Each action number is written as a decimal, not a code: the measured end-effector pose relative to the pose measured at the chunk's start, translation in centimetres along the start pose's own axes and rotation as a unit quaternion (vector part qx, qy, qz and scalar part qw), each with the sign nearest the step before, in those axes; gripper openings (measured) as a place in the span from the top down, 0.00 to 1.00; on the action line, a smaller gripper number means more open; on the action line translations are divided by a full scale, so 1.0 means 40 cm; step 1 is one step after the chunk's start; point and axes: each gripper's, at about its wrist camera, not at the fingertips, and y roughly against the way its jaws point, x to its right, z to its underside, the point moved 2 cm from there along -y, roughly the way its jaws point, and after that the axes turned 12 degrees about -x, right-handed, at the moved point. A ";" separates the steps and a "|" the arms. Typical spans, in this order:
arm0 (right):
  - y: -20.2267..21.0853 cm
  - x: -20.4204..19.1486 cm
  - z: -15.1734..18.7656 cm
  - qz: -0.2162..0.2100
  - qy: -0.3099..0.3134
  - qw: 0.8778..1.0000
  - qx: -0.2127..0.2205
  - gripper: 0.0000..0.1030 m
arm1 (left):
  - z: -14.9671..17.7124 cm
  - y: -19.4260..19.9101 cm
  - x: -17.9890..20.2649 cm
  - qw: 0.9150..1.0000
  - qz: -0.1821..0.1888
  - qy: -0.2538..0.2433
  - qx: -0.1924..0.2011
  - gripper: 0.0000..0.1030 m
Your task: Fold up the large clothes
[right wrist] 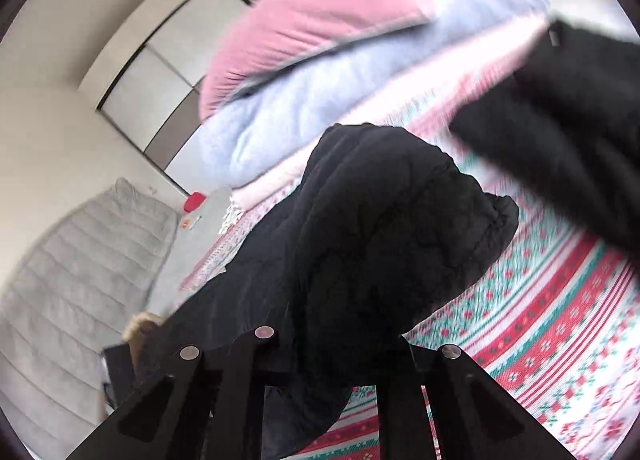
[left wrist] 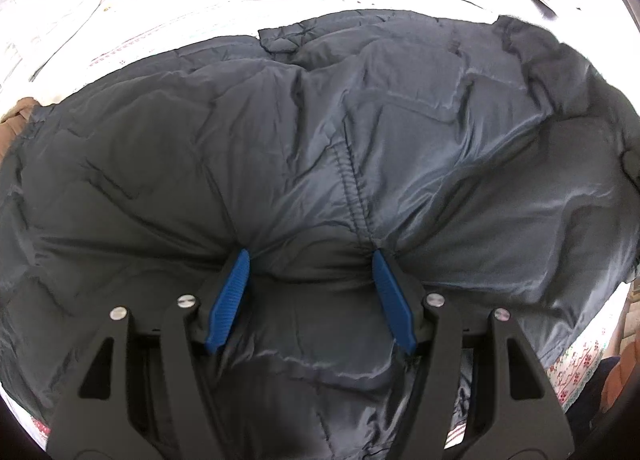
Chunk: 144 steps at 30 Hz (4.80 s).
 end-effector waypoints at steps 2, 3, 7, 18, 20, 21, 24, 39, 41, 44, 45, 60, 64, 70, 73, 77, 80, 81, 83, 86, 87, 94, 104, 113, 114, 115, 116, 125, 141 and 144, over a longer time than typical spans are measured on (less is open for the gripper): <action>0.015 -0.031 0.010 0.018 0.037 0.999 0.016 0.88 | 0.001 -0.003 0.003 1.000 -0.006 -0.001 0.000 0.37; 0.020 -0.050 0.011 0.025 0.058 0.998 0.023 0.88 | 0.000 -0.003 0.004 1.000 -0.008 0.000 0.001 0.37; 0.054 -0.122 0.026 0.004 0.120 0.992 0.050 0.88 | -0.002 -0.005 0.011 1.000 -0.013 0.000 0.001 0.37; 0.062 -0.103 0.009 0.004 0.095 0.994 0.052 0.88 | -0.074 0.105 -0.092 0.997 0.018 0.059 0.049 0.37; 0.065 -0.117 0.013 0.003 0.106 0.993 0.056 0.88 | -0.106 0.085 -0.084 0.997 0.040 0.053 0.038 0.37; 0.065 -0.125 0.018 0.006 0.113 0.992 0.057 0.88 | -0.121 0.073 -0.078 0.997 0.043 0.050 0.034 0.37; 0.062 -0.135 0.025 0.014 0.125 0.990 0.059 0.88 | -0.153 0.019 -0.060 0.999 -0.016 0.032 0.026 0.37; 0.056 -0.119 0.021 0.008 0.101 0.994 0.041 0.88 | -0.240 0.058 -0.061 0.997 -0.070 0.020 0.018 0.35; 0.057 -0.117 0.020 0.004 0.097 0.994 0.041 0.88 | -0.269 0.022 -0.052 0.997 -0.079 0.016 0.002 0.35; 0.055 -0.120 0.021 0.003 0.099 0.994 0.041 0.88 | -0.288 -0.056 -0.022 0.994 -0.107 0.005 -0.031 0.35; 0.055 -0.122 0.022 0.003 0.101 0.994 0.040 0.88 | -0.286 -0.067 -0.017 0.993 -0.115 0.002 -0.031 0.35; 0.074 -0.072 -0.021 0.047 0.068 0.995 0.049 0.89 | -0.022 0.249 -0.294 0.985 0.046 0.161 0.049 0.35; 0.108 -0.049 -0.041 0.083 0.063 0.992 0.073 0.89 | 0.115 0.283 -0.430 0.966 0.066 0.244 0.056 0.35; 0.140 -0.070 -0.051 0.142 0.107 0.978 0.105 0.89 | 0.181 0.198 -0.441 0.962 0.138 0.236 0.026 0.35; 0.145 -0.144 -0.038 0.155 0.162 0.967 0.121 0.89 | 0.183 0.154 -0.424 0.964 0.133 0.228 0.006 0.35; 0.150 -0.301 -0.003 0.154 0.249 0.946 0.137 0.89 | 0.163 0.143 -0.388 0.960 0.196 0.201 0.001 0.35; 0.137 -0.446 0.056 0.141 0.329 0.922 0.145 0.89 | 0.153 0.141 -0.394 0.953 0.219 0.207 -0.005 0.35; 0.128 -0.486 0.079 0.132 0.352 0.916 0.143 0.89 | 0.154 0.140 -0.401 0.950 0.229 0.211 -0.004 0.35; 0.094 -0.578 0.150 0.114 0.411 0.895 0.132 0.89 | 0.158 0.133 -0.420 0.942 0.254 0.221 -0.008 0.35; 0.009 -0.689 0.273 0.098 0.493 0.858 0.105 0.89 | 0.173 0.111 -0.463 0.920 0.301 0.253 -0.018 0.35; -0.020 -0.715 0.312 0.093 0.513 0.848 0.093 0.89 | 0.184 0.115 -0.486 0.907 0.322 0.271 -0.011 0.35; -0.198 -0.770 0.525 0.084 0.605 0.791 0.017 0.88 | 0.279 0.233 -0.640 0.876 0.323 0.344 0.103 0.34; -0.288 -0.730 0.662 0.067 0.681 0.728 -0.053 0.56 | 0.257 0.219 -0.609 0.879 0.341 0.324 0.082 0.34; -0.080 -0.718 0.571 -0.078 0.619 0.772 -0.123 0.38 | 0.255 0.224 -0.616 0.892 0.308 0.320 0.081 0.34; -0.048 -0.709 0.550 -0.098 0.610 0.777 -0.122 0.38 | 0.254 0.232 -0.613 0.894 0.303 0.317 0.087 0.34; -0.013 -0.692 0.512 -0.122 0.591 0.788 -0.122 0.38 | 0.253 0.239 -0.611 0.896 0.300 0.315 0.092 0.34; 0.003 -0.676 0.480 -0.136 0.572 0.799 -0.123 0.38 | 0.249 0.249 -0.606 0.898 0.298 0.309 0.101 0.34; -0.191 -0.492 0.246 -0.093 0.356 0.906 -0.211 0.65 | 0.165 0.295 -0.508 0.925 0.281 0.226 0.121 0.33; -0.350 -0.498 0.512 -0.013 0.446 0.844 -0.296 0.66 | 0.050 0.238 -0.415 0.970 0.126 0.194 0.078 0.33; -0.357 -0.506 0.544 0.001 0.458 0.842 -0.285 0.66 | 0.041 0.210 -0.400 0.974 0.096 0.193 0.067 0.33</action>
